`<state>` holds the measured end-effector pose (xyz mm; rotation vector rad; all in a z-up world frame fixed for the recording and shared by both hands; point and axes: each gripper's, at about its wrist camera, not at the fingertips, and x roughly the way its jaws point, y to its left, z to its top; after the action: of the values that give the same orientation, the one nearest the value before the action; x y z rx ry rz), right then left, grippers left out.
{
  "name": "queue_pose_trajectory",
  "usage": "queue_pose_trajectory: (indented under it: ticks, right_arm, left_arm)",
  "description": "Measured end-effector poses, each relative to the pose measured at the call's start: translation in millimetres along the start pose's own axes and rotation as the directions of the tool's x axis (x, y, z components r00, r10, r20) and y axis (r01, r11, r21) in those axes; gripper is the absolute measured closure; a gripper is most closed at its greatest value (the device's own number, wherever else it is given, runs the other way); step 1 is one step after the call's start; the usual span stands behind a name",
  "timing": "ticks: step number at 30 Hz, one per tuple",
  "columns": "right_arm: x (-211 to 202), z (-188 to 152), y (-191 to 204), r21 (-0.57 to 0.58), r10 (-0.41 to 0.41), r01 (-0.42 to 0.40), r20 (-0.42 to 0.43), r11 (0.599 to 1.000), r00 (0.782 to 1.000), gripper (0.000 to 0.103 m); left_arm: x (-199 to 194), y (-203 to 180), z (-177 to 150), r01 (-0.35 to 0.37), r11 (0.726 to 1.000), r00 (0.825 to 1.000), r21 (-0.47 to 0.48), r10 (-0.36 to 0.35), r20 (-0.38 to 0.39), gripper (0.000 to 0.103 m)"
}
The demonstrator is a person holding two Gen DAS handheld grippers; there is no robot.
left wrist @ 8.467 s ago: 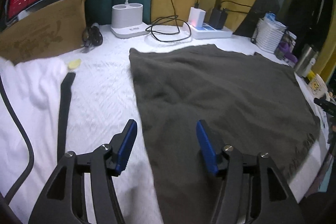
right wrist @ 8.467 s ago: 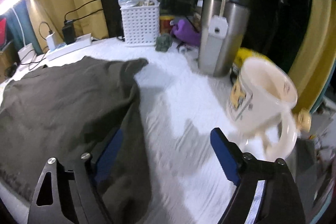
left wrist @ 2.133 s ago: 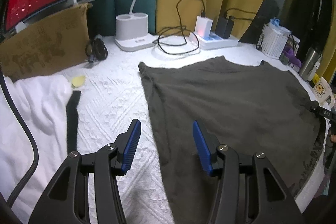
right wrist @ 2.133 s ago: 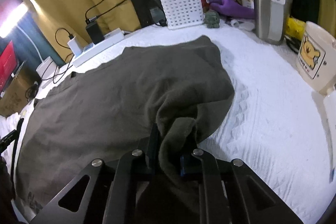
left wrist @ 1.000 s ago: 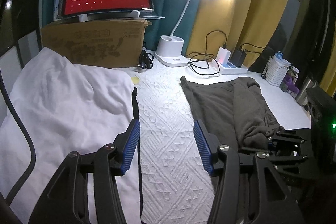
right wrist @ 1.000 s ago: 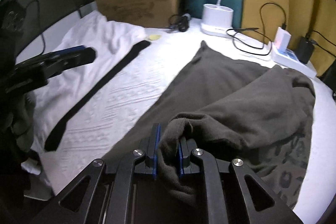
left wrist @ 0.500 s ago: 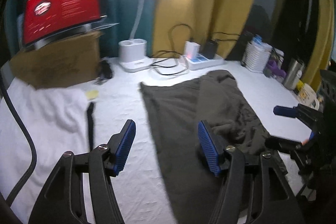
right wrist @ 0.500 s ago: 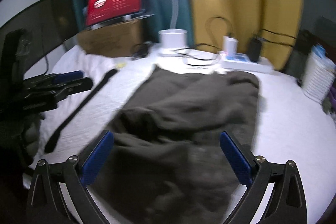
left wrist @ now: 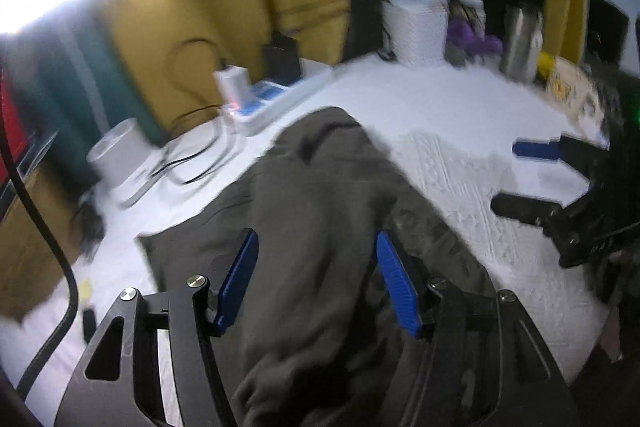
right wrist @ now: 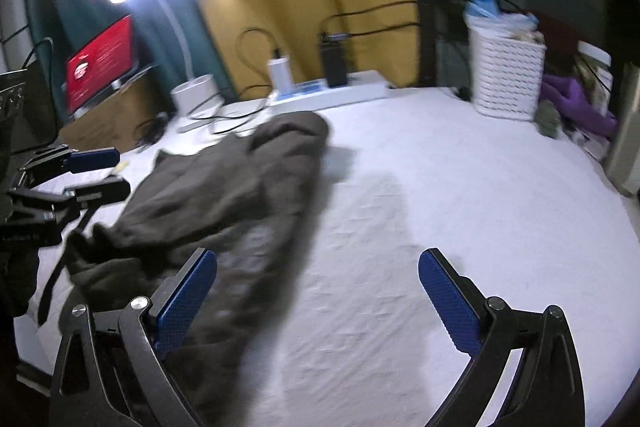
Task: Fold small clothes
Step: 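Grasp the other shirt side with the left gripper and fold it over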
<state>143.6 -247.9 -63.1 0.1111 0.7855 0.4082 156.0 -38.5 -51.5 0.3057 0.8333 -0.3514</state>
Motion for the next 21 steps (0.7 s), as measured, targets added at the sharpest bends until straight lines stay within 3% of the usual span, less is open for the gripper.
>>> queue_pose_trajectory:
  ticks: [4,10,15,17,21]
  right_arm:
    - [9.0,-0.3,-25.4,0.028,-0.032,0.032,-0.004,0.999,0.999,0.002]
    - [20.5,-0.6,-49.4,0.064,-0.026,0.026,-0.007,0.998,1.000,0.002]
    - [29.9,1.2,-55.6,0.091,0.018,-0.015,-0.034,0.996,0.999,0.002]
    - [35.0,1.7,-54.2,0.084,0.031,-0.027,-0.054,0.996,0.998,0.002]
    - [42.2,4.2,-47.3,0.055,0.031,-0.027,-0.071,0.998,0.997,0.002]
  left_arm:
    - [35.7,-16.0,10.6,0.014,0.999,0.997,0.051,-0.010,-0.080,0.041]
    - [70.2,-28.3,12.3,-0.026,0.993,0.987,0.119,0.044,-0.152,0.044]
    - [72.7,-14.9,8.9,-0.057,0.994,0.984,0.093,0.072,-0.161,0.093]
    - [57.1,-3.2,9.5,-0.072,0.996,0.990,0.050,0.077,-0.121,0.100]
    - [25.7,24.8,8.3,-0.118,0.992,0.992,-0.034,0.116,-0.051,0.100]
